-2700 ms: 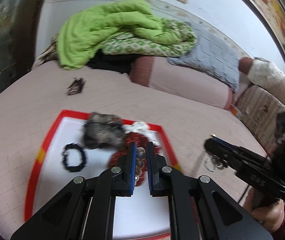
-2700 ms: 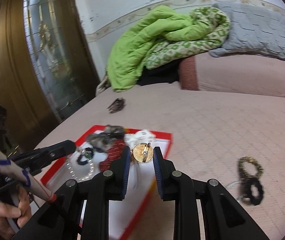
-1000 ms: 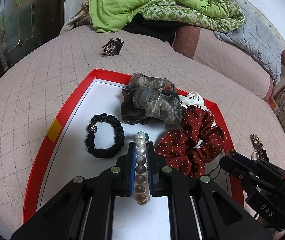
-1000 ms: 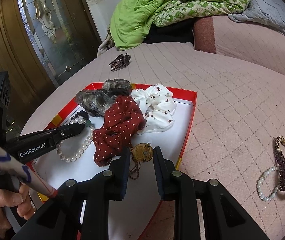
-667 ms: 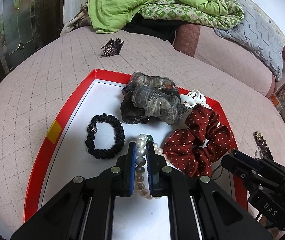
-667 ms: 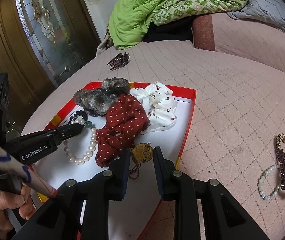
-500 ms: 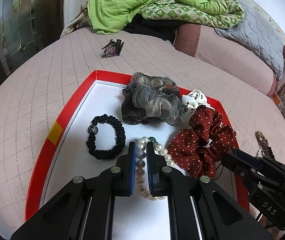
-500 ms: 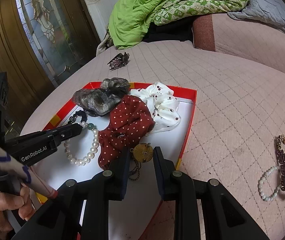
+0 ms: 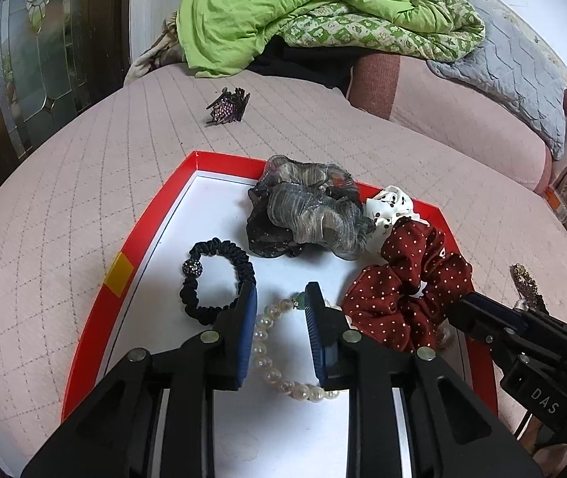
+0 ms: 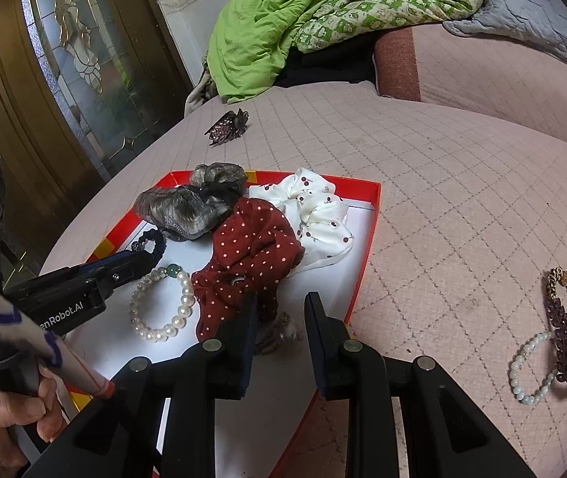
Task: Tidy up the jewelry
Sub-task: 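Carry the pearl bracelet and gold pendant into the red tray and open both tools, then move both tools back to the jade bracelet and black hair tie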
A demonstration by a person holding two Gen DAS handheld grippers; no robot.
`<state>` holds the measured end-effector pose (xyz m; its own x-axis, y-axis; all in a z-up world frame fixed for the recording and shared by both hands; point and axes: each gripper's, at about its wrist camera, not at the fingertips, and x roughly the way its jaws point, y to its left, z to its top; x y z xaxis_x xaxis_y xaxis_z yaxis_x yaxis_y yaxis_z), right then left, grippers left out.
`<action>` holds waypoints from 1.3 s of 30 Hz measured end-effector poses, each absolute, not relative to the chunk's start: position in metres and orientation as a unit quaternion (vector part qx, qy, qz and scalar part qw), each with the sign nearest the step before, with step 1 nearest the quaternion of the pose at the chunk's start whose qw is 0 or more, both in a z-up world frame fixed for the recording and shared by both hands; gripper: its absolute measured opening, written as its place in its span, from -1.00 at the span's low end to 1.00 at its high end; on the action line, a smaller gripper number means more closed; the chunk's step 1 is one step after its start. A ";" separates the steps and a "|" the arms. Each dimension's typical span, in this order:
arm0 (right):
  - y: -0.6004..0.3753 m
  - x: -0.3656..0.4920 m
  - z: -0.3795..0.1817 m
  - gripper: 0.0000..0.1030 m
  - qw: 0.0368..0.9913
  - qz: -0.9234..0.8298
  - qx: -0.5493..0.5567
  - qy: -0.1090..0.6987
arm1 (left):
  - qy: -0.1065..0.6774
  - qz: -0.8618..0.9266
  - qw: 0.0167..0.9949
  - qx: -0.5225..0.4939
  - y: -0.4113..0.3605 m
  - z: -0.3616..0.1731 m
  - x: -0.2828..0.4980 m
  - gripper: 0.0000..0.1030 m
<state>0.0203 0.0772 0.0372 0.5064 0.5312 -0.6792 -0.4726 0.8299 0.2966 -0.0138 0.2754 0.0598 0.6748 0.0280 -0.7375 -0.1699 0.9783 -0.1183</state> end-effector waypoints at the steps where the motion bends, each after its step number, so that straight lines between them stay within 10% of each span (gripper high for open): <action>1: 0.077 0.020 0.038 -0.48 0.867 0.289 0.038 0.404 | 0.399 0.054 0.911 -0.090 0.276 0.060 -0.014 -0.54; 39: -0.169 0.033 0.062 -0.42 0.876 0.126 0.257 0.389 | 0.355 -0.103 0.929 0.016 0.108 0.073 -0.014 -0.48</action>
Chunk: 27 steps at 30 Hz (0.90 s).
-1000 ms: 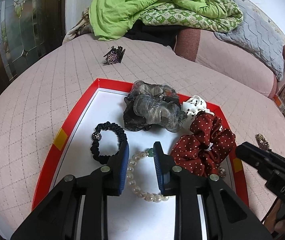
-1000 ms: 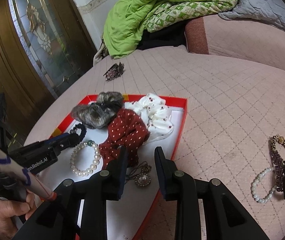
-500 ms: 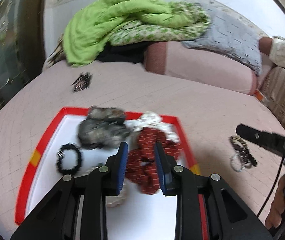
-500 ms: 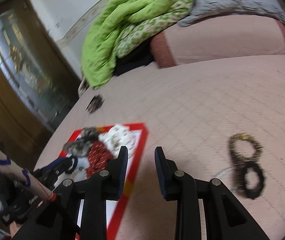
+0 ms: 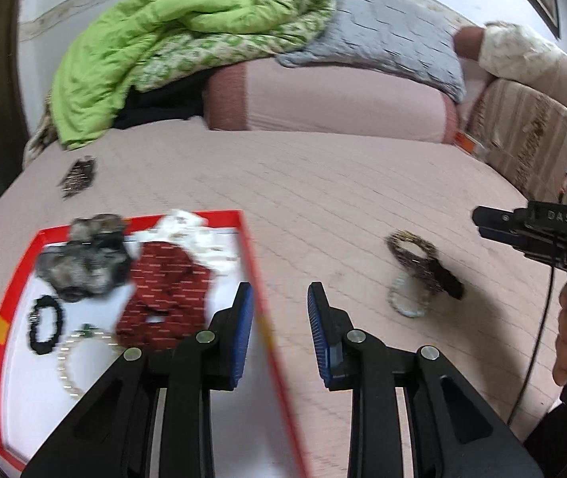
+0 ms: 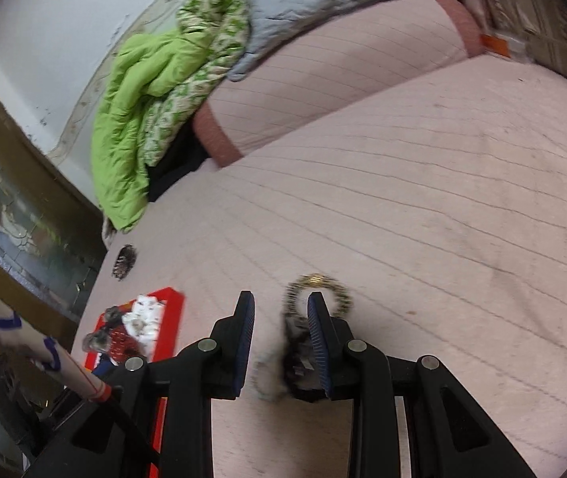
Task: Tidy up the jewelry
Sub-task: 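Move both tools back to the jade bracelet and black hair tie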
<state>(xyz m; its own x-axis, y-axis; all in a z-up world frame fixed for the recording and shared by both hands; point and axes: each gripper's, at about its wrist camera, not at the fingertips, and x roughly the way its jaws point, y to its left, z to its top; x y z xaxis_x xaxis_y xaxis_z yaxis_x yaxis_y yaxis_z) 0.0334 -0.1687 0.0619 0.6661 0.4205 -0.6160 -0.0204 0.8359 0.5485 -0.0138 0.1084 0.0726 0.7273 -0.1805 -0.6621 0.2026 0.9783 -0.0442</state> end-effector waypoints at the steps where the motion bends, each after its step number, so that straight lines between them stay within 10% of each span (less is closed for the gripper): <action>1: -0.175 0.032 0.060 -0.42 0.875 0.122 0.256 0.392 | 0.356 -0.110 0.928 0.018 0.102 0.071 -0.014 -0.48; 22: -0.147 0.054 0.009 -0.42 0.843 0.133 0.137 0.504 | 0.390 -0.165 0.905 0.044 0.050 0.050 -0.017 -0.48; 24: -0.137 0.050 0.011 -0.80 0.853 0.120 0.082 0.501 | 0.391 -0.166 0.904 0.043 0.050 0.050 -0.017 -0.48; 27: -0.144 0.049 0.011 -0.85 0.856 0.104 0.078 0.501 | 0.393 -0.166 0.904 0.043 0.051 0.049 -0.016 -0.48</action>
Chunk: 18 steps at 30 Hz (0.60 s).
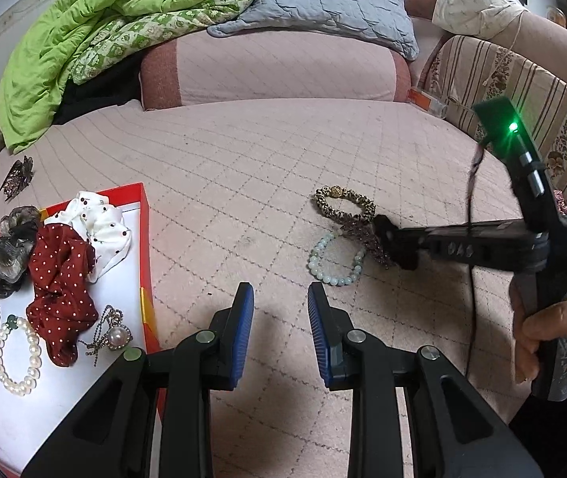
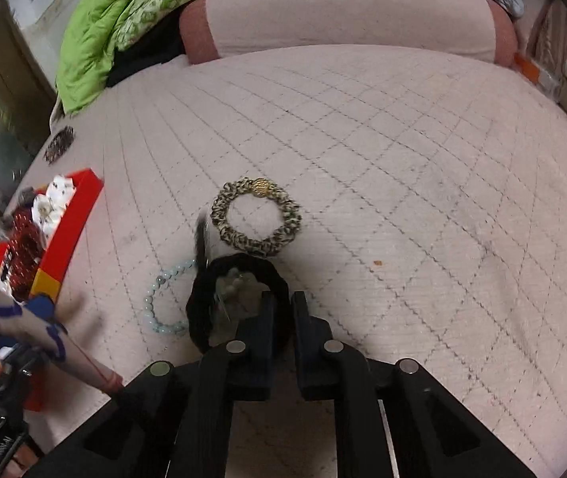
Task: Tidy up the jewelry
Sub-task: 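Move both tools back to the jade bracelet and black hair tie, then grasp the jade-bead bracelet with the left tool while the right tool holds the black hair tie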
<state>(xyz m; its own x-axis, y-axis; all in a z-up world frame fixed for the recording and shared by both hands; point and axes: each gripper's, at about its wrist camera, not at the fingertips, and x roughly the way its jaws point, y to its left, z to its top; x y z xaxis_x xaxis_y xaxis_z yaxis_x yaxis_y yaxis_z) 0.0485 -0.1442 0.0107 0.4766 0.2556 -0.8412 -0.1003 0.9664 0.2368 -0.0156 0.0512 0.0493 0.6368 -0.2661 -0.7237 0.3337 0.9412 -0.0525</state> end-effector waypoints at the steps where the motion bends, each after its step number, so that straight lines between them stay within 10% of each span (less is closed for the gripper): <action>1: -0.149 0.048 0.012 -0.86 0.858 0.095 0.082 0.499 | 0.393 -0.166 0.904 0.042 0.051 0.049 -0.015 -0.48; 18: -0.222 0.012 0.060 -0.86 0.888 0.144 0.260 0.351 | 0.413 -0.184 0.892 0.015 0.030 0.045 0.000 -0.41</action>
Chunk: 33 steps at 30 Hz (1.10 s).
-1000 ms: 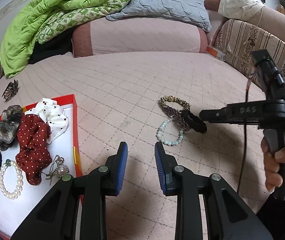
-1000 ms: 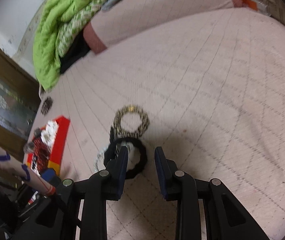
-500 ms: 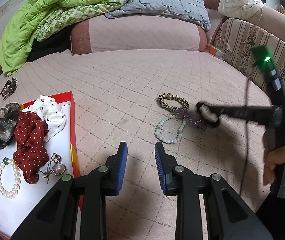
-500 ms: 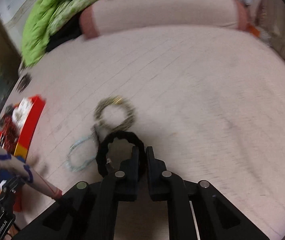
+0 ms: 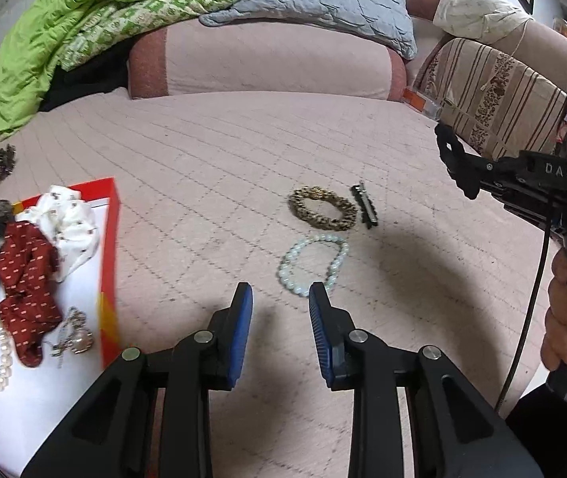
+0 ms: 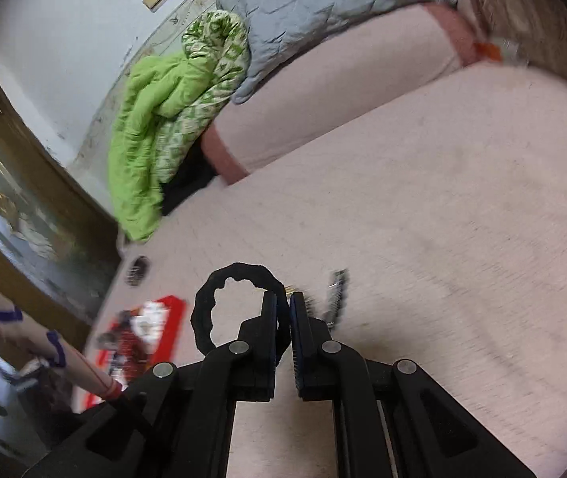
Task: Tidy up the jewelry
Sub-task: 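Grasp the jade-bead bracelet with the left tool while the right tool holds the black hair tie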
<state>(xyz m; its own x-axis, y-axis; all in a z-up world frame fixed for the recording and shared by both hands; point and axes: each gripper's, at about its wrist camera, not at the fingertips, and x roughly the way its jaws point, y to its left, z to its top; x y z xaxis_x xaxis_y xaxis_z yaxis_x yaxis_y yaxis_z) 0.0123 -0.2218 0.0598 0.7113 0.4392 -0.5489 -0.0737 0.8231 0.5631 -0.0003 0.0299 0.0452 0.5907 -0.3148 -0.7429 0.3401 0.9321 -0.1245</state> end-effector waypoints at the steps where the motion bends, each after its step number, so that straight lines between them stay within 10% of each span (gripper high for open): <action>1: -0.223 0.011 0.061 -0.86 0.892 0.138 0.253 0.349 | 0.417 -0.188 0.889 0.013 0.027 0.044 0.002 -0.35; 17: -0.226 0.010 0.064 -0.85 0.885 0.152 0.267 0.350 | 0.491 -0.150 0.853 0.095 -0.019 0.006 0.059 -0.38; 21: -0.224 0.013 0.063 -0.85 0.884 0.151 0.268 0.352 | 0.464 -0.146 0.868 0.095 -0.015 0.010 0.049 -0.90; 33: -0.209 0.015 0.066 -0.85 0.891 0.149 0.252 0.348 | 0.390 -0.186 0.901 0.030 0.022 0.061 -0.002 -0.90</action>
<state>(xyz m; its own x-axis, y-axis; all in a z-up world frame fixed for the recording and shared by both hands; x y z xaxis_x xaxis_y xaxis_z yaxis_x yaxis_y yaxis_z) 0.0154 -0.2089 0.0661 0.7131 0.4415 -0.5446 -0.0906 0.8283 0.5528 -0.0023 0.0217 0.0613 0.6260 -0.3120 -0.7147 0.3595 0.9287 -0.0905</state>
